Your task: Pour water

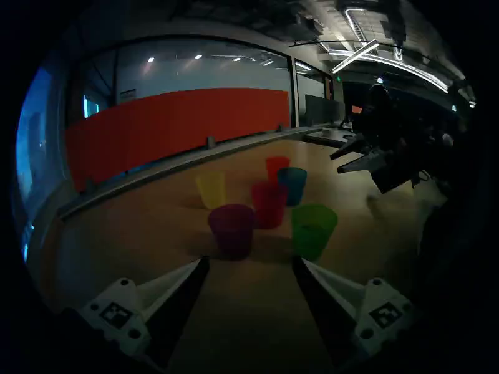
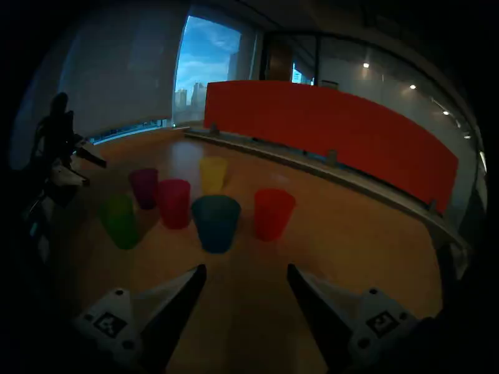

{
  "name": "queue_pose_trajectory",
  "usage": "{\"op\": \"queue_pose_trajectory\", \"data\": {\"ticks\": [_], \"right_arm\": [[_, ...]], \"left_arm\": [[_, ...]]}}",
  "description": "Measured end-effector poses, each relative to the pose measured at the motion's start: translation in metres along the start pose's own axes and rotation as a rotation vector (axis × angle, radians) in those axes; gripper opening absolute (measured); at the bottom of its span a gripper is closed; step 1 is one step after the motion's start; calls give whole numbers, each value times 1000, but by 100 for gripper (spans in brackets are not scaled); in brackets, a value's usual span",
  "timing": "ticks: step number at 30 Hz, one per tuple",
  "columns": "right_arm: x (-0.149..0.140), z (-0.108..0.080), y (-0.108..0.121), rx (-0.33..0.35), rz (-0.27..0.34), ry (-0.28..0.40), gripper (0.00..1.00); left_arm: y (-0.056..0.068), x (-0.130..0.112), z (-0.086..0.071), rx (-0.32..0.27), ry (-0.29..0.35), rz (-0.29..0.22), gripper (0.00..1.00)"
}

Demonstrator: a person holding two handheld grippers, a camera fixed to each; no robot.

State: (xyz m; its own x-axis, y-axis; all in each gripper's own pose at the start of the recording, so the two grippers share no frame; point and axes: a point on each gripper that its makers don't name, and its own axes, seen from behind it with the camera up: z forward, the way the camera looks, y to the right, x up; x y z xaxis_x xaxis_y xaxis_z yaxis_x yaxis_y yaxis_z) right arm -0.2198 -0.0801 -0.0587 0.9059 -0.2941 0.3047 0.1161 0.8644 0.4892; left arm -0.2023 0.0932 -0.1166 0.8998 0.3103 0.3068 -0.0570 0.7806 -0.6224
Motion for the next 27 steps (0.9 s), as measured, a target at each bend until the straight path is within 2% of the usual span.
{"op": "queue_pose_trajectory", "data": {"ticks": [5, 12, 18, 24, 27], "right_arm": [[11, -5, 17, -76, 38, 55, 100], [29, -21, 51, -238, 88, 141, 100], [48, -37, 77, -373, 127, 237, 100], [62, -50, 94, -463, 164, 318, 100], [67, -54, 98, -493, 167, 346, 100]], "left_arm": [[-26, 9, -6, 90, 54, -27, 99], [-66, 24, -19, 254, 151, -56, 99], [-87, 40, -28, 355, 233, -89, 99], [-108, 55, -39, 468, 308, -122, 99], [-116, 58, -43, 504, 335, -150, 99]]}}
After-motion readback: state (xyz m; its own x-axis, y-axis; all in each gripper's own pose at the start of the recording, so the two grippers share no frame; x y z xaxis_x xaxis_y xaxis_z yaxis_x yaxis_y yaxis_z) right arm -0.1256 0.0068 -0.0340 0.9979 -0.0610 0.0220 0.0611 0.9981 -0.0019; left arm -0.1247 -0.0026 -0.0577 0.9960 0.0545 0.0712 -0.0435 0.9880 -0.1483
